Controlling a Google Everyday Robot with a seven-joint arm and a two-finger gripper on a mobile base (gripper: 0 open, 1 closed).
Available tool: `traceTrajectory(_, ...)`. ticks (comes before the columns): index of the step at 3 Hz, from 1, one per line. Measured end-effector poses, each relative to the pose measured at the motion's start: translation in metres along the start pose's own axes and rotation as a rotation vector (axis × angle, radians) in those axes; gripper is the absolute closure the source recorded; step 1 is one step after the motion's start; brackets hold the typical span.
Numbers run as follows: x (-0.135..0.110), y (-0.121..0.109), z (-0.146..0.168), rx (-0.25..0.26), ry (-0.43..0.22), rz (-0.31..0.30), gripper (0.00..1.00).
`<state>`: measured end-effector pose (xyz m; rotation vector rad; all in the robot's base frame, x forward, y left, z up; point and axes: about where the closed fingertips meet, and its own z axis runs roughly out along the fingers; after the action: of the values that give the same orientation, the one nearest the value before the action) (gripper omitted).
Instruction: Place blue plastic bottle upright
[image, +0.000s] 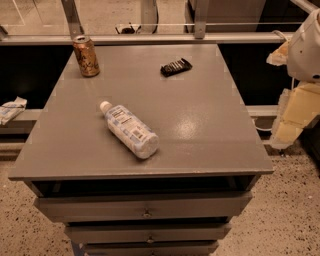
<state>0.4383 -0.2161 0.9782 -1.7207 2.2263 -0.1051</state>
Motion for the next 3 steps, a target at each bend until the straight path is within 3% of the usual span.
traceTrajectory(1, 0.000, 0.000, 0.000, 0.000, 0.000, 0.000, 0.00)
traceTrajectory(2, -0.019, 0.001, 0.011, -0.016, -0.033, 0.014, 0.00)
traceTrajectory(3, -0.073, 0.006, 0.036, -0.052, -0.099, 0.043, 0.00)
